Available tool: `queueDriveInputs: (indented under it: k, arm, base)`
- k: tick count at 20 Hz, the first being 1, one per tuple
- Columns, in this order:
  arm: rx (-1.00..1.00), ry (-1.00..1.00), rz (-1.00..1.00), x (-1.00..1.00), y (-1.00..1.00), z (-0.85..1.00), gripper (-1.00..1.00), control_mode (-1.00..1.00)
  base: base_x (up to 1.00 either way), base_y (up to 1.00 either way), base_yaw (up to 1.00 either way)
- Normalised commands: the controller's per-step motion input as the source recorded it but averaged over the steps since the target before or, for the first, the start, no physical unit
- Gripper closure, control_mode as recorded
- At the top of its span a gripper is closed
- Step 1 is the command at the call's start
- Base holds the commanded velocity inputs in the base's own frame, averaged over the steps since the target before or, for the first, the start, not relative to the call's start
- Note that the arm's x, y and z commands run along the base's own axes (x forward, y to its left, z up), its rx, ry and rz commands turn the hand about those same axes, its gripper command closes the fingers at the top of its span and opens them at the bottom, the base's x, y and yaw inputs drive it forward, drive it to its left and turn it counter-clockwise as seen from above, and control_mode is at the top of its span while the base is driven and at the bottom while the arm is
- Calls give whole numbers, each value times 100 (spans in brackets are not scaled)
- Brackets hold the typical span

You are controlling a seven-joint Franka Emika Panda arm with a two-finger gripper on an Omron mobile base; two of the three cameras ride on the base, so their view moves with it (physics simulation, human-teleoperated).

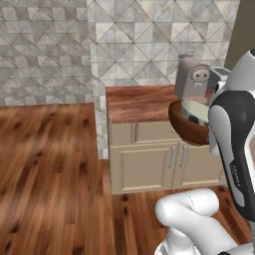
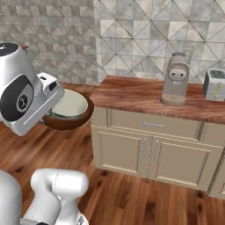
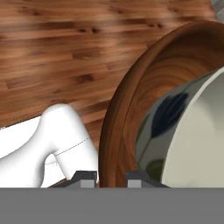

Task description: Pick up the bowls on the counter and stack them on top of one another in the open cabinet. Place the smaller bowl on top of the larger bowl.

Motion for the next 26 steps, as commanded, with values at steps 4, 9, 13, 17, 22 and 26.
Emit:
queueDriveInputs:
  k: [4,9,13,17,22,26]
  arm:
    - [0,0,0,0,0,0,100,100]
    - [0,0,0,0,0,0,100,100]
    - [0,0,0,0,0,0,100,100]
    - [0,0,0,0,0,0,100,100]
    - [0,0,0,0,0,0,100,100]
    - [0,0,0,0,0,0,100,100]
  base:
    - [-35,-48,5]
    - [-32,-50,5]
    - [-32,-53,5]
    - [-33,-48,5]
    - [-31,-50,6]
    - [-37,-44,6]
